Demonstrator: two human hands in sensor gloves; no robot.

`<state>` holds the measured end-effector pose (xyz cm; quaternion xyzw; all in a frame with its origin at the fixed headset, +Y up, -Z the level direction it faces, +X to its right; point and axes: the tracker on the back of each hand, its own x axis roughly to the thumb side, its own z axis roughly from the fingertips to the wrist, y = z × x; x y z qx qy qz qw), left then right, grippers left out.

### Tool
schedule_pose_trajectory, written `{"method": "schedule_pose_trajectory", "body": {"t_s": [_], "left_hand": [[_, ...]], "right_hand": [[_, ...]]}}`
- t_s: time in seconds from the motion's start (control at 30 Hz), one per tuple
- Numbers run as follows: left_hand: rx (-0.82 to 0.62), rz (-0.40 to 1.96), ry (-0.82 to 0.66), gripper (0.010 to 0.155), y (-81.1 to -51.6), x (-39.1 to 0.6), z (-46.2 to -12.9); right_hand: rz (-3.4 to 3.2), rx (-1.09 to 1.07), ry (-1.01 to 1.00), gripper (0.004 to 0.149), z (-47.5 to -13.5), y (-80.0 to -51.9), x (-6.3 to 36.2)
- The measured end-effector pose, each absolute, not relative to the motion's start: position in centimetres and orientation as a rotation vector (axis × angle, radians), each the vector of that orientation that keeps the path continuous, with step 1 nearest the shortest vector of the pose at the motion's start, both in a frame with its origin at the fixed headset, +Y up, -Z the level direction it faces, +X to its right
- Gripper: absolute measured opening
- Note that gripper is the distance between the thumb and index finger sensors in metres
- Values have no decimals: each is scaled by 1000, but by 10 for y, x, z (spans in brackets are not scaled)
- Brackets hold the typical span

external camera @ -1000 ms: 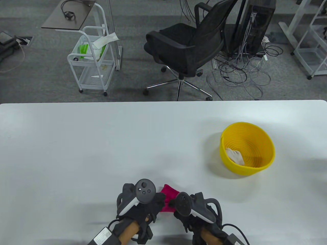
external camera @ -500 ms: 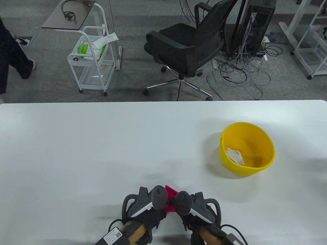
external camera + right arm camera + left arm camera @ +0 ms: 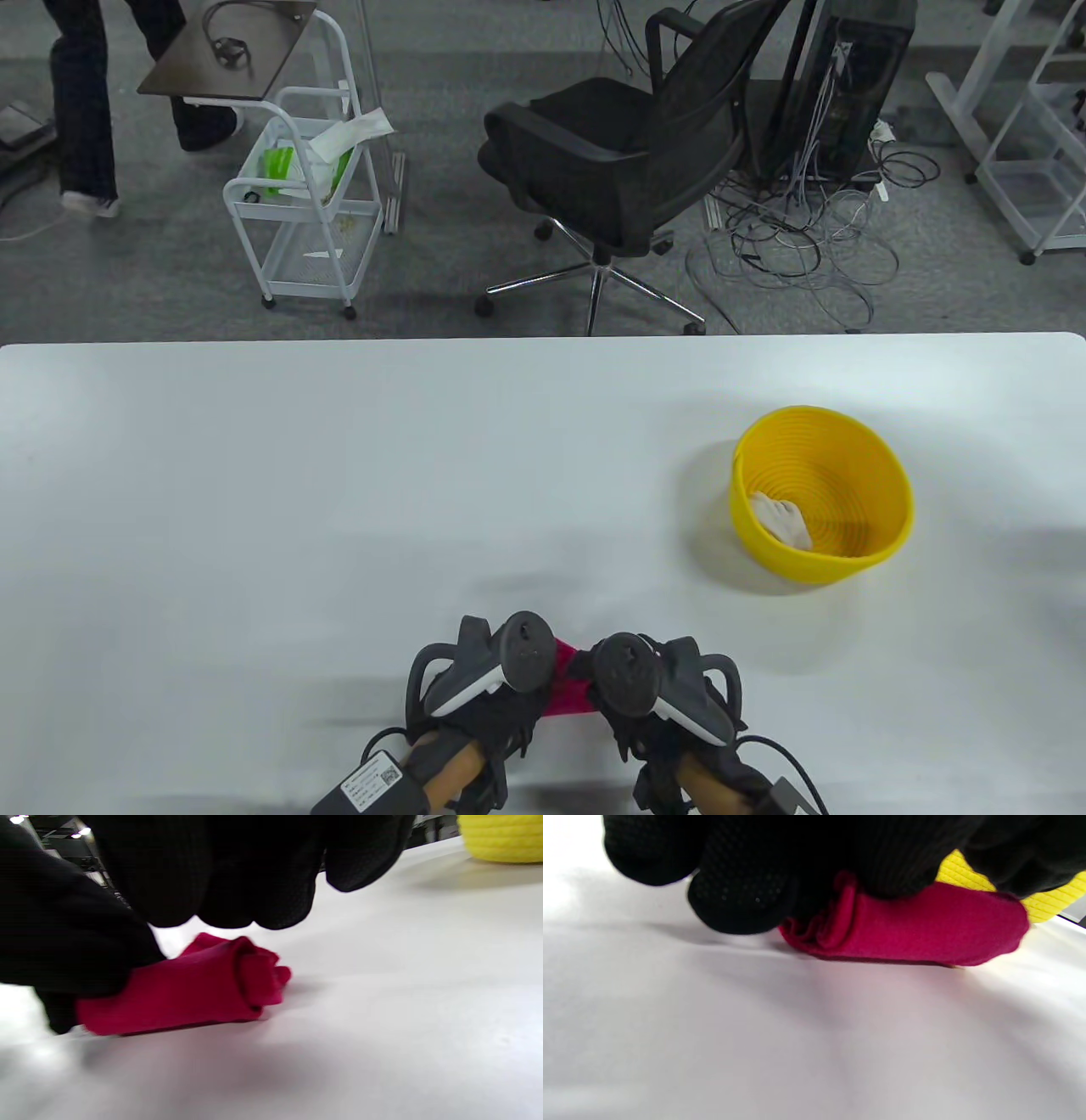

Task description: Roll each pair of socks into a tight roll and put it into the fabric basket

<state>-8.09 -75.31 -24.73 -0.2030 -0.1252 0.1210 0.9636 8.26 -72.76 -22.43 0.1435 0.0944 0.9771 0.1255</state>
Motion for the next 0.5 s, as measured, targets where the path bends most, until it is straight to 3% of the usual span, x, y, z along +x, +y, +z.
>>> {"method": "schedule_pose_trajectory", "body": {"t_s": [0.2,0.37,0.5], "left_hand": [[-413,313,-231,46,-760,-88,-250],[-403,340,-217,48,-756,-91,-250],[-269,391,-182,51,-742,-96,-246]], "right_hand": [[2946,463,440,46,-222,-741,74],[2943,426,454,48,-223,-747,74],[2956,387,422,48,-224,-748,74]]}}
